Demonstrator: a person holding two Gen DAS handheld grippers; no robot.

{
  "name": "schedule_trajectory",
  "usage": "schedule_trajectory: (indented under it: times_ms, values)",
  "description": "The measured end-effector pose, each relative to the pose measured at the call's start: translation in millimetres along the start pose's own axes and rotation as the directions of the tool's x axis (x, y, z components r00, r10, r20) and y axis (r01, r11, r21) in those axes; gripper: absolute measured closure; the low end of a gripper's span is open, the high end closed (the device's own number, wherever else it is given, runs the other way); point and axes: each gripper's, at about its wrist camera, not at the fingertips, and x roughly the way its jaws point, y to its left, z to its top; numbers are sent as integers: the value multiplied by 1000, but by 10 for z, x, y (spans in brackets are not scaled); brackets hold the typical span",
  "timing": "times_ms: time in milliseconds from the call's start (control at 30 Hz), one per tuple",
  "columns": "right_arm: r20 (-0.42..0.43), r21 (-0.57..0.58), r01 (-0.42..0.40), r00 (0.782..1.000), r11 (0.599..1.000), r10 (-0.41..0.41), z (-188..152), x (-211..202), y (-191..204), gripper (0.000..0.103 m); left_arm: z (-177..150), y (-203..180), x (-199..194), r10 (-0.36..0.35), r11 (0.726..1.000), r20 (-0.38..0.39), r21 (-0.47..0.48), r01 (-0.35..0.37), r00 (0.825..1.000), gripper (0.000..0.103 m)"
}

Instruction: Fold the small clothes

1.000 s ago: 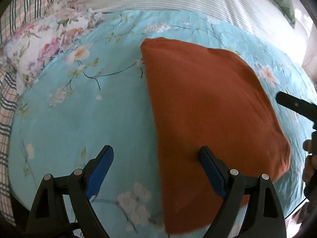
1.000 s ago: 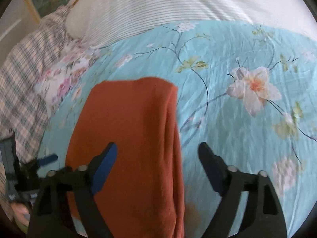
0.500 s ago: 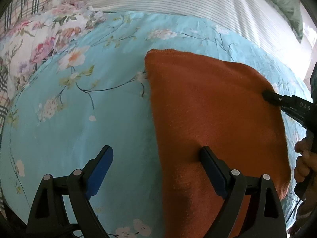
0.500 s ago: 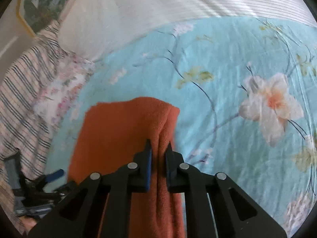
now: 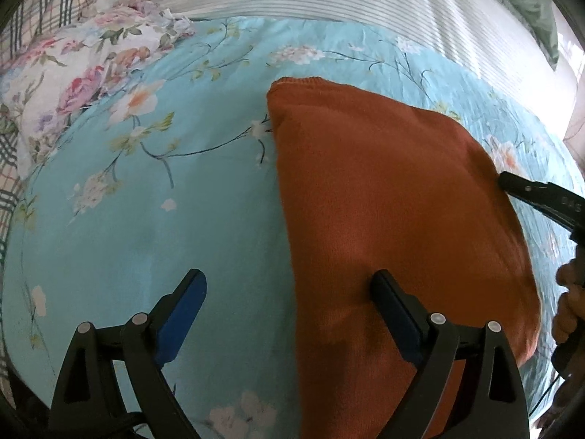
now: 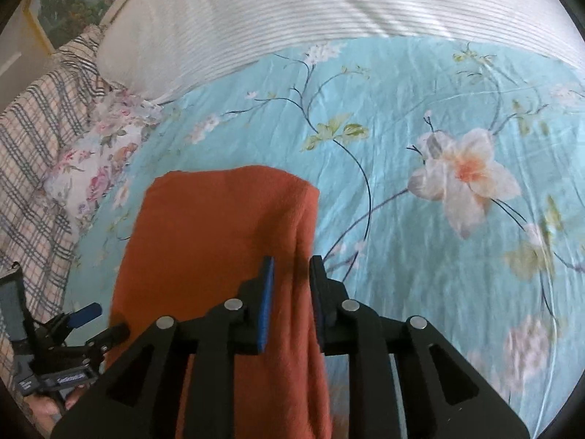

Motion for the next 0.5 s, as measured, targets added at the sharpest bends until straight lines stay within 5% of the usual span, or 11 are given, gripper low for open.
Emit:
schedule_trajectory:
  times_ms: [67, 233, 500]
  values:
    - [2, -13, -7, 1000, 1000, 7, -107, -129, 57, 57, -71, 3, -75, -3, 1000, 4, 5, 3, 1000, 11]
    - [-16, -49, -26, 1000, 998, 26, -439, -384, 207, 52, -332, -1, -261, -3, 1000, 7, 26, 3, 1000, 11]
    - [-43, -128, -15, 999, 992, 9, -934, -720, 367, 20, -779, -22, -532, 49, 995, 14, 81, -50, 999, 11]
